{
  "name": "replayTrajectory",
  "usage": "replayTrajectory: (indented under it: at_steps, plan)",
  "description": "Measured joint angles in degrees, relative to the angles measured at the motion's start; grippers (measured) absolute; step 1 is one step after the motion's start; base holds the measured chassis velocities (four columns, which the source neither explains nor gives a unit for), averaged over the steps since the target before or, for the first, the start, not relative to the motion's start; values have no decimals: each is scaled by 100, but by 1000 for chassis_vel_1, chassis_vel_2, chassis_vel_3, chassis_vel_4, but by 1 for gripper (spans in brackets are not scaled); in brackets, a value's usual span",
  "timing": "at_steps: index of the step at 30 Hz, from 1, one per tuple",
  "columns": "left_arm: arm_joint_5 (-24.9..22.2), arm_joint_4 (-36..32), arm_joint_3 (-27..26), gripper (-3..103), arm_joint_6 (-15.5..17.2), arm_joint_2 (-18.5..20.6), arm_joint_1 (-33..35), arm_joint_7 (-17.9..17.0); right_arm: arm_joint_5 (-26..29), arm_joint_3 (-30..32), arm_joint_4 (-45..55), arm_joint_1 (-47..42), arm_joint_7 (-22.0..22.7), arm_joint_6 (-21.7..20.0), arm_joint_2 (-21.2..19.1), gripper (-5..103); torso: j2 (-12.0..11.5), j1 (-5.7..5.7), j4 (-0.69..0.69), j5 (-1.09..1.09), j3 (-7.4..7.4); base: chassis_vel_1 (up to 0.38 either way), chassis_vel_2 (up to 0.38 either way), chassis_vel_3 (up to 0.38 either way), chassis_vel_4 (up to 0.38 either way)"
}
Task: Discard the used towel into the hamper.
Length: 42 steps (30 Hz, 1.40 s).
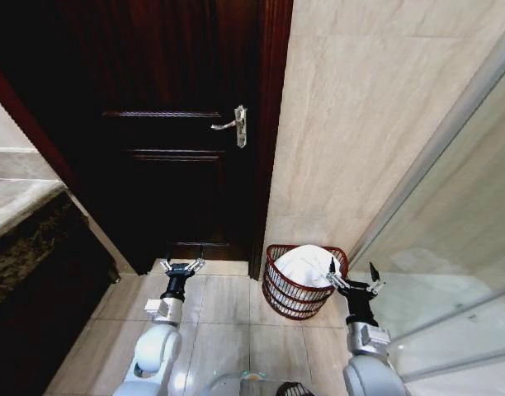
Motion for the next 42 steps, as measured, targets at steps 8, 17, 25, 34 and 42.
replayTrajectory:
  at_steps: [8,17,25,34,42]
  plan:
    - [9,8,1,100,14,-8,-32,2,10,0,-16,24,0,-8,-8,100,-1,-1,0,0,-1,0,0,0,0]
    - [98,39,9,100,11,-24,-45,6,17,-2,-36,23,-18,-10,-10,100,-2,-1,-1,0,-2,6,4,-2,0]
    - [151,76,33,100,-10,-26,-59,1,58,-10,-112,71,54,0,22,100,-3,-1,2,0,-2,44,39,11,7]
    - [235,86,57,100,7,-20,-119,1,115,7,-121,171,163,37,31,100,49,20,1,0,26,0,0,0,0]
    - [250,114,71,100,10,-5,-154,1,149,11,-98,187,190,49,44,100,218,94,1,0,123,0,0,0,0]
